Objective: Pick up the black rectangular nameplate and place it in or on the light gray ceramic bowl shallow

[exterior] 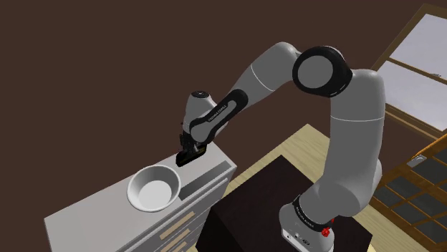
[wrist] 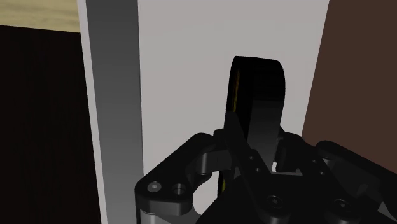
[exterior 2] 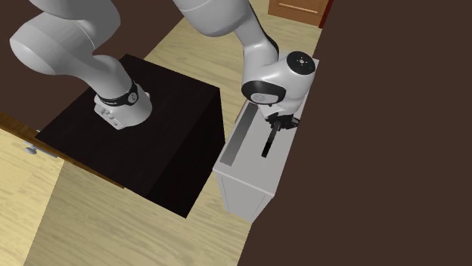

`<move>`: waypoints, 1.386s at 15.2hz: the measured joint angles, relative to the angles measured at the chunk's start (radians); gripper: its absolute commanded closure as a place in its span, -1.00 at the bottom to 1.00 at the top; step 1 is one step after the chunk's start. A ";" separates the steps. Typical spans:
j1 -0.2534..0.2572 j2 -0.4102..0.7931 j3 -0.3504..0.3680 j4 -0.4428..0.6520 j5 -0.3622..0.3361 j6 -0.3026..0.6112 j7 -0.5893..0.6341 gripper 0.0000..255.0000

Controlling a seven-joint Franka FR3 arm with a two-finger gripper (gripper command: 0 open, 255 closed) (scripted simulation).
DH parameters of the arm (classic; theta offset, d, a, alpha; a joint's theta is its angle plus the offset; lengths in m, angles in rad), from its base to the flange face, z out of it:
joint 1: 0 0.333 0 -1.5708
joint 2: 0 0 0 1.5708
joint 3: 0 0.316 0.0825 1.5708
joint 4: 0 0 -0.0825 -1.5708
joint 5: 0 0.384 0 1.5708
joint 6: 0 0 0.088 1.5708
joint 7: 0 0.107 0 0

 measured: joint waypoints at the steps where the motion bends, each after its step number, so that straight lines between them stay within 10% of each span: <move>1: -0.004 -0.011 0.005 -0.002 0.004 -0.010 -0.003 1.00; 21: -0.075 -0.247 0.091 -0.029 0.108 -0.213 -0.058 1.00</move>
